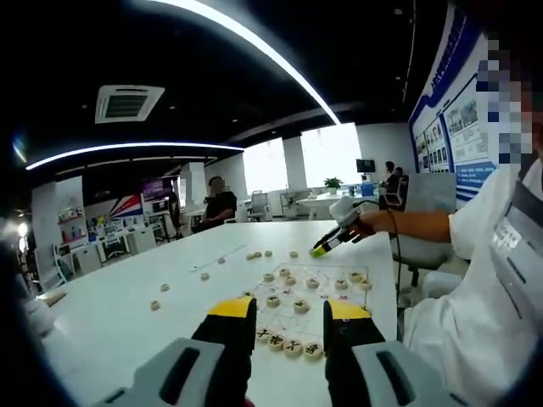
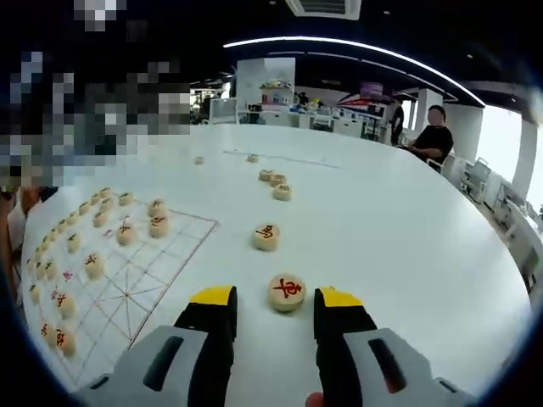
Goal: Pick up the chess pieces one by one and place each piece onto its starting position on the chessboard, setting the pieces on their correct points until all the chess pieces are arranged in the starting layout
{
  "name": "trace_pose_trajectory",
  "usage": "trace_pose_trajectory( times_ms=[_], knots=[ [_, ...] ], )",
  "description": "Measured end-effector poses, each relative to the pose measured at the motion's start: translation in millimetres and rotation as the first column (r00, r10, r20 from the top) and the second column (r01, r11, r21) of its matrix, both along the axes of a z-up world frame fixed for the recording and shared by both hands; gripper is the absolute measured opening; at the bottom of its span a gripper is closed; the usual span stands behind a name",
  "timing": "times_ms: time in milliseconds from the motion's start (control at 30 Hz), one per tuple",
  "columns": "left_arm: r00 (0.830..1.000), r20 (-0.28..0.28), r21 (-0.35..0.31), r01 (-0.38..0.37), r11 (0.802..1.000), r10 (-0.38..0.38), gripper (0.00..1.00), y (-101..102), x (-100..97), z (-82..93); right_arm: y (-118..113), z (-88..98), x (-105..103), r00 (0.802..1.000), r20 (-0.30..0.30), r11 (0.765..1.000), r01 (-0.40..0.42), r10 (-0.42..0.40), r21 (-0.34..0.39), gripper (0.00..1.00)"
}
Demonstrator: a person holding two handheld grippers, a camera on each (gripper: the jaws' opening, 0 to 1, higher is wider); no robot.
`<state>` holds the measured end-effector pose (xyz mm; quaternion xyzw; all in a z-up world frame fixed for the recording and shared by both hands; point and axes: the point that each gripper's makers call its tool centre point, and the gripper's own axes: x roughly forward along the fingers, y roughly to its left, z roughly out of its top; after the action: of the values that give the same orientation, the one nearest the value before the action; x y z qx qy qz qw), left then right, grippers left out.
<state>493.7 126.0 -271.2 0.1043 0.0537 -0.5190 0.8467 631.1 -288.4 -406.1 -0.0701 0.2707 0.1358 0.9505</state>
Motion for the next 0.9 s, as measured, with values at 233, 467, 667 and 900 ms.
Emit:
trace_pose_trajectory(
  times_ms=[233, 467, 667, 900],
  knots=[
    [1.000, -0.001, 0.002, 0.002, 1.000, -0.002, 0.33, -1.5, -0.1, -0.7, 2.0, -1.1, -1.4, 1.000, 0.001, 1.000, 0.021, -0.021, 0.008, 0.20],
    [1.000, -0.001, 0.001, 0.001, 1.000, -0.001, 0.33, -0.9, -0.4, -0.3, 10.0, -2.8, -1.5, 1.000, -0.002, 1.000, 0.011, -0.011, 0.018, 0.20],
    [1.000, -0.001, 0.001, 0.003, 1.000, -0.003, 0.33, -0.9, -0.8, -0.2, 18.2, 5.0, 0.0, 1.000, 0.010, 1.000, -0.009, 0.009, 0.011, 0.20],
    [1.000, 0.000, 0.004, 0.006, 1.000, -0.006, 0.33, -1.7, -2.1, -0.9, 33.0, 11.5, 12.2, 0.999, 0.013, 0.999, -0.043, 0.043, -0.005, 0.20]
  ],
)
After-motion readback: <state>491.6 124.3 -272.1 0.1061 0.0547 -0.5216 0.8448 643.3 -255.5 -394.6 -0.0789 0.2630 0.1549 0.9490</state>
